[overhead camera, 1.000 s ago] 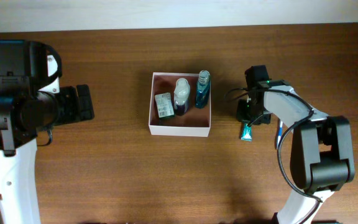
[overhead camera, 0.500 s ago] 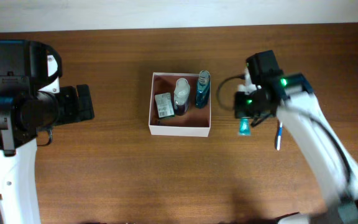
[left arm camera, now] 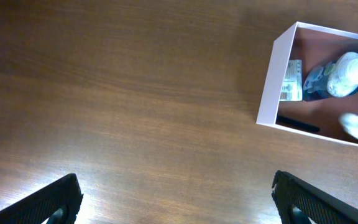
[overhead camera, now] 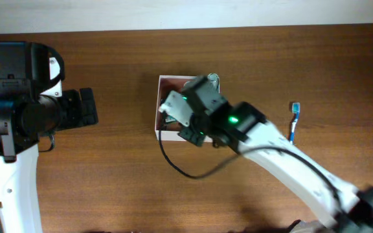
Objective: Pack container
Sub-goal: 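Lay the toothpaste tube in the box's front edge and release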
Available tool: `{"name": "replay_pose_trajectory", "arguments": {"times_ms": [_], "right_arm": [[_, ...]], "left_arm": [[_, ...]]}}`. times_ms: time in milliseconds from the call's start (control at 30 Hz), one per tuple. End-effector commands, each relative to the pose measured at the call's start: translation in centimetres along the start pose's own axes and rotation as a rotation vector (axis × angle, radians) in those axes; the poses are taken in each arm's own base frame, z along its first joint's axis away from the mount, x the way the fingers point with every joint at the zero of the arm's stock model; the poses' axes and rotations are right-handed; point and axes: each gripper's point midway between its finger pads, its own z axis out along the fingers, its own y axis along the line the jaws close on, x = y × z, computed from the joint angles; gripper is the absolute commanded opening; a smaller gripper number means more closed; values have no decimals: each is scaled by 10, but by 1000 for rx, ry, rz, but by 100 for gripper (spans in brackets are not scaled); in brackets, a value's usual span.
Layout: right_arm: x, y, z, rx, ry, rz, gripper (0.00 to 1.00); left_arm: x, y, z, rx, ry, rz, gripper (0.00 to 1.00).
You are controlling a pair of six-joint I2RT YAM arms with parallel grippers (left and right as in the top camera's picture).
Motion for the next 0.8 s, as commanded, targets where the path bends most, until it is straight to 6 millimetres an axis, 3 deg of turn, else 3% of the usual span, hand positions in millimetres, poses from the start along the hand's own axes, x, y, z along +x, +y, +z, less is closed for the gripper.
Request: {"name": "replay_pose_trajectory", "arguments": {"times_ms": [0, 133, 200, 300, 367, 500, 567, 667, 767], "right_arm": [[20, -10, 46, 32, 107, -180, 4], [33, -21, 73, 81, 178, -193, 7], [34, -21, 74, 81, 182, -185, 23], [27, -23, 59, 94, 168, -120, 24], [21, -24, 42, 106, 152, -30, 30], [9, -27, -11, 133, 113, 203, 34], [10, -30, -40, 149, 96, 340, 41], [23, -38, -78, 179, 84, 511, 53], [52, -54, -107, 225, 107, 633, 54]], "left_arm": [[0, 0, 0, -1, 0, 7, 100], [0, 0, 0, -1, 0, 7, 100], [0, 0, 0, -1, 0, 7, 100], [0, 0, 0, -1, 0, 7, 100], [0, 0, 0, -1, 0, 7, 100], [0, 0, 0, -1, 0, 7, 100], [0, 0, 0, -1, 0, 7, 100], [0, 0, 0, -1, 0, 7, 100], [0, 0, 0, -1, 0, 7, 100]]}}
